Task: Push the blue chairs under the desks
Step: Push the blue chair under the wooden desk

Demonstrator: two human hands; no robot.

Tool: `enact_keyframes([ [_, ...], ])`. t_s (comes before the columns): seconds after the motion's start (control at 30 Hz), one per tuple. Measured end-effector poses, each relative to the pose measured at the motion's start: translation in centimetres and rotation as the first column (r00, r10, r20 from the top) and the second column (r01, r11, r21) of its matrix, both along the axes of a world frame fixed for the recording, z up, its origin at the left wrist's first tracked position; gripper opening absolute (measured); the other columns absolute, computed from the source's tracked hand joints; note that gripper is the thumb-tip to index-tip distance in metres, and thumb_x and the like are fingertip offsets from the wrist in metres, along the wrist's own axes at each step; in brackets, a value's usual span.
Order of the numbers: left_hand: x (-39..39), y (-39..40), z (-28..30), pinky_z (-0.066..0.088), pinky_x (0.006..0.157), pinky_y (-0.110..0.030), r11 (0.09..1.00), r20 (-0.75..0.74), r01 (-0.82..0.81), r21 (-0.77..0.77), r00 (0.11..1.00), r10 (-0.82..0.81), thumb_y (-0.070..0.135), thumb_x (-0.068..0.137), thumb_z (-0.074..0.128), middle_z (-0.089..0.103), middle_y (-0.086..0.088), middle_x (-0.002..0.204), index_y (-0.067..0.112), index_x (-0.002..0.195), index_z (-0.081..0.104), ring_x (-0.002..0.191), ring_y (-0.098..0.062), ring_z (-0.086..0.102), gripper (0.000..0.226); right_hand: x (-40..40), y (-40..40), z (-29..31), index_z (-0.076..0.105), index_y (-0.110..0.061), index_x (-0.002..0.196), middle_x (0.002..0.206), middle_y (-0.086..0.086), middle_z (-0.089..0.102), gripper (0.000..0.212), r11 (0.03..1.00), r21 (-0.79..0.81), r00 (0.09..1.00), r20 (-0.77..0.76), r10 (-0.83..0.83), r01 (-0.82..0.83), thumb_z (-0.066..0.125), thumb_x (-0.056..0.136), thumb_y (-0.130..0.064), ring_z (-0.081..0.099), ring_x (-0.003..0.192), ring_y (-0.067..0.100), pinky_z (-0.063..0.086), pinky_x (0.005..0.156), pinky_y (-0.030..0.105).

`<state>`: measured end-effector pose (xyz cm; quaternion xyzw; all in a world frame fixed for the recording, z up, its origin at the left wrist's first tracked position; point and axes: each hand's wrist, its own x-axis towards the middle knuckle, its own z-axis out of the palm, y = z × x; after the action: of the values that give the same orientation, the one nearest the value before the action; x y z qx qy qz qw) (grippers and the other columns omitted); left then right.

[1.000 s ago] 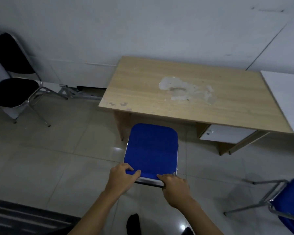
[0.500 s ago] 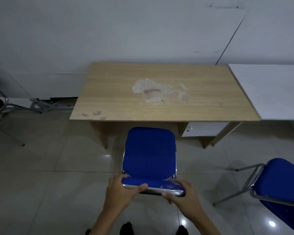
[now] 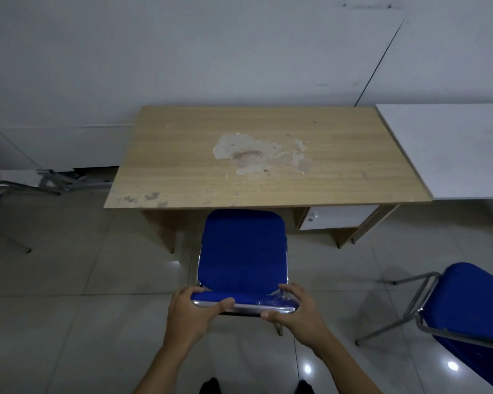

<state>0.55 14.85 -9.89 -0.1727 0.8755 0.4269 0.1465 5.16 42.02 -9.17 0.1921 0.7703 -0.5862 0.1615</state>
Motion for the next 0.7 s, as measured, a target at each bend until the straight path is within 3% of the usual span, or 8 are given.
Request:
enact_keyframes([
  [0.2, -4.9, -0.5, 0.0, 0.062, 0.09, -0.046, 1.0, -0.011, 0.001, 0.016, 1.0, -0.001, 0.095, 0.037, 0.08, 0.062, -0.005, 0.126, 0.025, 0.112, 0.067, 0.108, -0.023, 0.065, 0.103, -5.0, -0.1, -0.2, 0.055, -0.031, 0.136, 0.156, 0.001, 0.034, 0.097, 0.999, -0.015, 0.999, -0.034, 0.043, -0.043, 0.095, 0.053, -0.063, 0.046, 0.137, 0.025, 0.049, 0.11, 0.049],
  [0.37, -9.5, -0.3, 0.2, 0.059, 0.094, -0.046, 1.0, -0.01, -0.014, 0.016, 1.0, 0.015, 0.096, 0.035, 0.077, 0.062, -0.007, 0.131, 0.025, 0.115, 0.066, 0.117, -0.025, 0.062, 0.107, -10.0, 0.2, -0.5, 0.055, -0.031, 0.137, 0.161, 0.003, 0.03, 0.094, 0.998, -0.002, 0.997, -0.038, 0.063, -0.063, 0.093, 0.057, -0.063, 0.042, 0.141, 0.027, 0.046, 0.113, 0.051],
  [0.53, -14.4, 0.0, 0.1, 0.059, 0.09, -0.044, 1.0, -0.016, -0.018, 0.013, 1.0, 0.018, 0.094, 0.04, 0.08, 0.065, -0.008, 0.129, 0.023, 0.114, 0.068, 0.114, -0.025, 0.064, 0.103, -14.9, 0.5, -0.8, 0.056, -0.034, 0.137, 0.164, 0.002, 0.026, 0.091, 0.997, 0.034, 0.997, -0.034, 0.068, -0.067, 0.092, 0.059, -0.064, 0.032, 0.148, 0.026, 0.039, 0.117, 0.051],
  [0.7, -18.9, 0.8, 0.3, 0.057, 0.071, -0.034, 0.998, -0.018, -0.061, 0.023, 0.998, 0.061, 0.097, 0.036, 0.078, 0.068, -0.004, 0.115, 0.022, 0.105, 0.068, 0.096, -0.018, 0.068, 0.103, -19.7, 0.9, -1.0, 0.056, -0.038, 0.135, 0.166, -0.004, 0.018, 0.089, 0.997, 0.052, 0.998, -0.03, 0.063, -0.062, 0.091, 0.058, -0.067, 0.026, 0.151, 0.02, 0.034, 0.111, 0.035],
])
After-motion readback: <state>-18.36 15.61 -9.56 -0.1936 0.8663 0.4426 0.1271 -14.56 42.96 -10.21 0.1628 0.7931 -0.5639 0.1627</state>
